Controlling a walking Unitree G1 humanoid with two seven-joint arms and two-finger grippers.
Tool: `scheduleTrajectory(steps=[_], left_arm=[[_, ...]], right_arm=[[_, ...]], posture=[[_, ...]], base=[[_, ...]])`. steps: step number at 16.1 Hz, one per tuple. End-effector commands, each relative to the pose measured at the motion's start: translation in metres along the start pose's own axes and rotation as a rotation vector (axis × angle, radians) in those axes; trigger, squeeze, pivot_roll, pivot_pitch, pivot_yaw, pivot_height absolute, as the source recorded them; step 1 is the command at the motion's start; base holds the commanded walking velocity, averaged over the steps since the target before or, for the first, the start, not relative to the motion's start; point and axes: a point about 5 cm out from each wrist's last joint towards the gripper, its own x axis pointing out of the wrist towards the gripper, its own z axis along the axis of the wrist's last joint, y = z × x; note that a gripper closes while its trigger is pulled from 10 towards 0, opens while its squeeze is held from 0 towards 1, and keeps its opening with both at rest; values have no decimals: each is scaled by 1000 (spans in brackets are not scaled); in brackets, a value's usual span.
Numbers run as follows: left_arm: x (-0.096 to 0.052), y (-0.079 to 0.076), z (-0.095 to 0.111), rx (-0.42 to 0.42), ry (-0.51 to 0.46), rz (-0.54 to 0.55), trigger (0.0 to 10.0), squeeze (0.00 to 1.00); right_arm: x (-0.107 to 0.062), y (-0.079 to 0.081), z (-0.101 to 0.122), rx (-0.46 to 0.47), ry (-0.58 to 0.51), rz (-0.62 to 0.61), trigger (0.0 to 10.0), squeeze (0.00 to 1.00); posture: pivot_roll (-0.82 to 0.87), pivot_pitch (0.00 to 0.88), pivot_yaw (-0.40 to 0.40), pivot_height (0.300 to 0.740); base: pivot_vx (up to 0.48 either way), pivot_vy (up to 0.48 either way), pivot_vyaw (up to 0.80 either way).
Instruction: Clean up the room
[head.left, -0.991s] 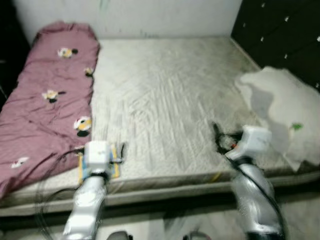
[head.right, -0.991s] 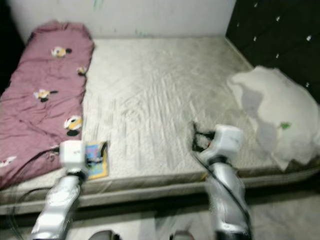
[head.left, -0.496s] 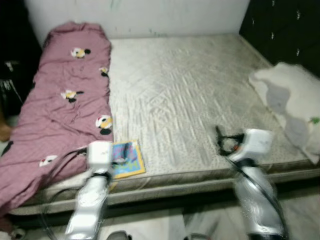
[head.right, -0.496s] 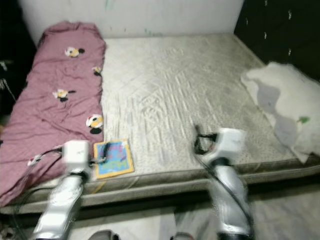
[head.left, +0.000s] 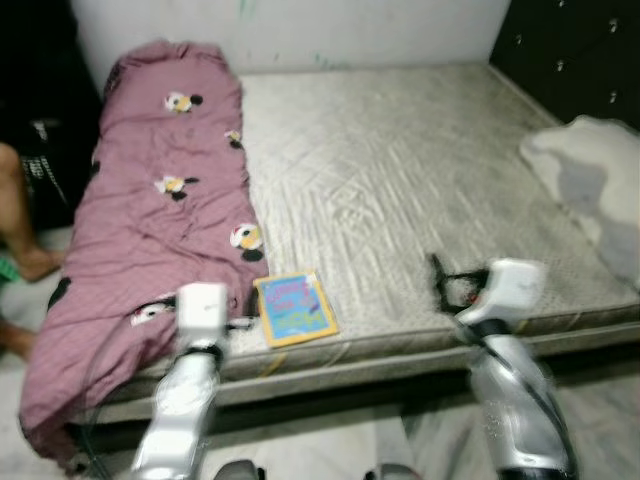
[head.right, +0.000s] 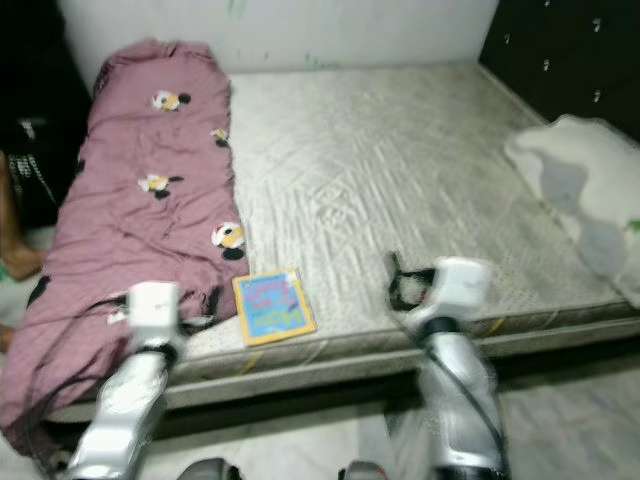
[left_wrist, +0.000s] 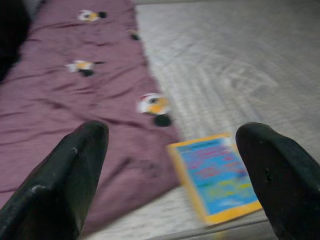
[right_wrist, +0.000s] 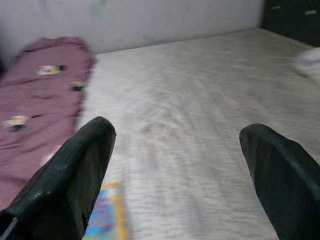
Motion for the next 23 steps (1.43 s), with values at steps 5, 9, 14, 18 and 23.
scheduleTrajectory(steps=[5,9,14,18,23], left_arm=[[-1,-8,12,-40,-67,-71,10000,0],[-1,-7,13,-43,-71,-79,10000,0],[0,-6,14,-39,-70,-81,10000,0],[0,-6,13,-38,-67,-80,10000,0],[0,-7,12,-37,-55,-69,10000,0]], right_arm=[[-1,-7,5,-21,-14,-12,10000,0],[0,-6,5,-21,-15,-9,10000,0],[2,-5,4,-21,-15,-5,10000,0],[2,-5,3,-21,-13,-5,10000,0],[2,-6,2,-24,-7,-5,10000,0]], posture=[[-43,40,4,740],[-39,37,5,740],[-36,34,5,740],[-35,33,6,740],[-36,34,6,740]], base=[[49,0,0],[304,0,0],[310,0,0],[297,0,0],[0,0,0]])
